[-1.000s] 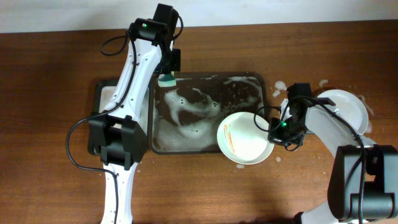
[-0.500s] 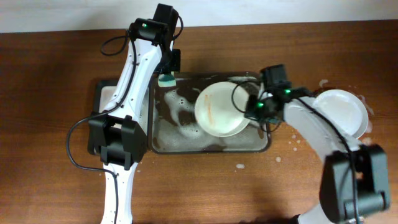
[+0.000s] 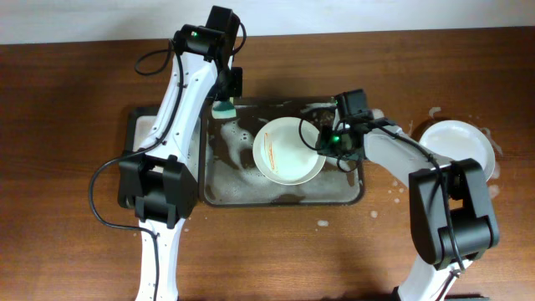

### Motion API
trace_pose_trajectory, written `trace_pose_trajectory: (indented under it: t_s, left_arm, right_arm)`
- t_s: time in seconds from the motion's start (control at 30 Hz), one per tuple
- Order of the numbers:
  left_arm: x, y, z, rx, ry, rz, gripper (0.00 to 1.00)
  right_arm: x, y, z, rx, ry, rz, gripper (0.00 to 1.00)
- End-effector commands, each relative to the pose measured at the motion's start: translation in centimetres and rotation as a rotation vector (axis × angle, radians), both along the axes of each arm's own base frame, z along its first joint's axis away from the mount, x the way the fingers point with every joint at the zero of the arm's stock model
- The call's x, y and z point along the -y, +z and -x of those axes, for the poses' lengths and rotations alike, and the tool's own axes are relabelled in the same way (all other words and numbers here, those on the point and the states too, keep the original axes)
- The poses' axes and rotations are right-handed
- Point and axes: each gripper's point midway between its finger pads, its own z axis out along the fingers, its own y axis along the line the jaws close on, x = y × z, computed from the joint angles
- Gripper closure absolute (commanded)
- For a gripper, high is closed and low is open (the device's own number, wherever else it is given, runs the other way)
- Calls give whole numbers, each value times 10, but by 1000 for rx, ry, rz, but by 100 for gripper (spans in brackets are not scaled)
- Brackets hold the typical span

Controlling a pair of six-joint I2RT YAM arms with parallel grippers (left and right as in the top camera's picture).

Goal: Clean dirty plates on tray and stack at the side
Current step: 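Grasp the lower white plate rim with the right gripper, pull it center, then scrub the held plate with the sponge in the left gripper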

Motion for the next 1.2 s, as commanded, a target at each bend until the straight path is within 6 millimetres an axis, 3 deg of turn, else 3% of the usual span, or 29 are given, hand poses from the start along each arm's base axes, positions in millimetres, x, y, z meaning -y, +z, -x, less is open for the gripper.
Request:
trace_pose_trajectory:
  t_s: [0.0, 0.1, 0.13, 0.37, 0.47, 0.57, 0.67, 0.73, 0.83, 0.97, 1.03, 1.17]
  left_arm:
    - [5, 0, -1, 0, 7, 22, 99]
    - [13, 0, 1, -16, -6, 72, 100]
    - [18, 0, 3, -26, -13, 101, 99]
    - [51, -8, 35, -144, -79, 173, 99]
    - [72, -46, 60, -237, -133, 149, 99]
    - [106, -78, 78, -245, -272, 126, 100]
    - [108, -111, 87, -265, -290, 104, 100]
    - [112, -124, 87, -264, -329, 118, 100]
    - [114, -125, 83, -243, -435, 112, 100]
    - [108, -175, 76, -254, -444, 58, 100]
    - [101, -183, 61, -202, -432, -8, 100]
    - [81, -176, 17, -14, -323, -178, 100]
  right_arm:
    - [-8, -4, 2, -20, 55, -72, 65]
    - [-15, -2, 4, -27, 66, -107, 92]
    - [-15, -2, 4, -30, 66, -109, 96]
    - [-15, -2, 5, -47, 34, -122, 96]
    - [-16, -2, 5, -44, 34, -123, 96]
    - [-16, -2, 5, -45, 35, -123, 96]
    - [-15, -3, 6, -51, 33, -118, 96]
    - [-15, -2, 6, -51, 33, -119, 96]
    - [-17, -1, 5, -47, 36, -135, 96]
    - [-17, -1, 6, -51, 35, -134, 96]
    - [-17, -1, 6, -51, 35, -134, 96]
    - [-17, -1, 6, -51, 35, -134, 96]
